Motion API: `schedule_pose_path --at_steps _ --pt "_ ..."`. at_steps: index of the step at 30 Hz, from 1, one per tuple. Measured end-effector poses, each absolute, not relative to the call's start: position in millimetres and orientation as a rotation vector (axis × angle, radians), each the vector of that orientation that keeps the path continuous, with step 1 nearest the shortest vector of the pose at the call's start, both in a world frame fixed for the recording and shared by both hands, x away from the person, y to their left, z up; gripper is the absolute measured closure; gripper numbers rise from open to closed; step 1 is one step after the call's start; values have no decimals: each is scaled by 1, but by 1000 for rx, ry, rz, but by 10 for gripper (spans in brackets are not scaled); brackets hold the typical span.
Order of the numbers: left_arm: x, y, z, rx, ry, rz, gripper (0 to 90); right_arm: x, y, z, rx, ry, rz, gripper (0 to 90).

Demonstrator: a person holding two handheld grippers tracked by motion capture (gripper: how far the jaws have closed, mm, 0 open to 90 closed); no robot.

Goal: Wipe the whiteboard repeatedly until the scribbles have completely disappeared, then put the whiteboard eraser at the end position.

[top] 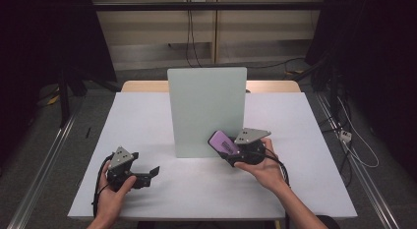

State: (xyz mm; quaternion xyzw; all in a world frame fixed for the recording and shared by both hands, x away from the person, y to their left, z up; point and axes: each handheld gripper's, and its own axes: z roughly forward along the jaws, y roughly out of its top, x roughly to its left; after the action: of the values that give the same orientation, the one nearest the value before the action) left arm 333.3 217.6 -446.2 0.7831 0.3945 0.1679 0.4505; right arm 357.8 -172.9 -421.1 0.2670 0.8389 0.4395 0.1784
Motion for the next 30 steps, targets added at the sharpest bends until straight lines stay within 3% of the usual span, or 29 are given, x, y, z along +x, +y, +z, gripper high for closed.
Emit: schedule_pose_path --at_steps 30 --pt "333 215 -446 1938 967 414 49 350 -173 -414 809 2598 1213 415"
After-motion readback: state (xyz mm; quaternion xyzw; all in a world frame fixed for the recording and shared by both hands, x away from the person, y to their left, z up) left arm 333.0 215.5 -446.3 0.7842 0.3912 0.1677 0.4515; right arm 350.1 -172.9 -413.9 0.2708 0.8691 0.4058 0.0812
